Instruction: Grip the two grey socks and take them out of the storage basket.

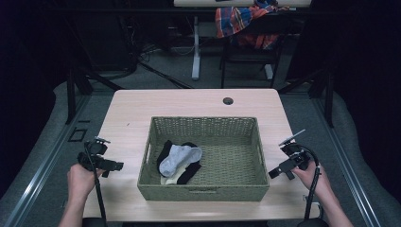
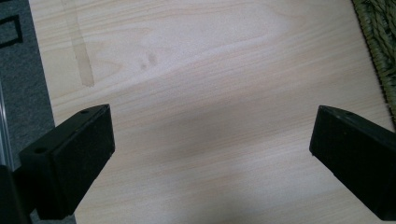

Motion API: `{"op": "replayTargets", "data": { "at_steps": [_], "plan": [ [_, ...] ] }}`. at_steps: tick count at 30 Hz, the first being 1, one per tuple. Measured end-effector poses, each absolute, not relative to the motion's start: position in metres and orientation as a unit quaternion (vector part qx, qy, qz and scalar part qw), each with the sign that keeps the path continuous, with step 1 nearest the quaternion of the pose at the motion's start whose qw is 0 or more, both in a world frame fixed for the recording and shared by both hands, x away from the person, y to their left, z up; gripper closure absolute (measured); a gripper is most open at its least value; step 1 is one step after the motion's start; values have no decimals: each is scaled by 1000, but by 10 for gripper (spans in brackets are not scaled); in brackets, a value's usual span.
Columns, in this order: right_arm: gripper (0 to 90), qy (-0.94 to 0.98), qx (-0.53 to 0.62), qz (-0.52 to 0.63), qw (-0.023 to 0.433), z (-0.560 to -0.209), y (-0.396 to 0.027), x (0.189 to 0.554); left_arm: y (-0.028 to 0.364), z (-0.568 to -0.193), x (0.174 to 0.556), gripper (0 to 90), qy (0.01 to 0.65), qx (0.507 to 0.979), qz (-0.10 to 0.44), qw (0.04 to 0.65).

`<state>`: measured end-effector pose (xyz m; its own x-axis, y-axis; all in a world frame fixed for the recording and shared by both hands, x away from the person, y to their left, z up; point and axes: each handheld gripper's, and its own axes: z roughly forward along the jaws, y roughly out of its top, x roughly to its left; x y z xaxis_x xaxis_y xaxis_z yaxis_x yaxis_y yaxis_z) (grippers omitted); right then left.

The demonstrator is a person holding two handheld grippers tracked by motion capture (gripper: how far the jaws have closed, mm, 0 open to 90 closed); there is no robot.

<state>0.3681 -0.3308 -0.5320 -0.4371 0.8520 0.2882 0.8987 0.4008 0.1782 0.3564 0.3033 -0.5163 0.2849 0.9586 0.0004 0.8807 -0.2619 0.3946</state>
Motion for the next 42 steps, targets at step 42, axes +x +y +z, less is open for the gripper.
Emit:
{"op": "replayTargets", "data": {
  "at_steps": [42],
  "plan": [
    [34,-835,-523,-153,79,-533,-329,370,299,-482,350,0,580,780,146,182]
  ]
}}
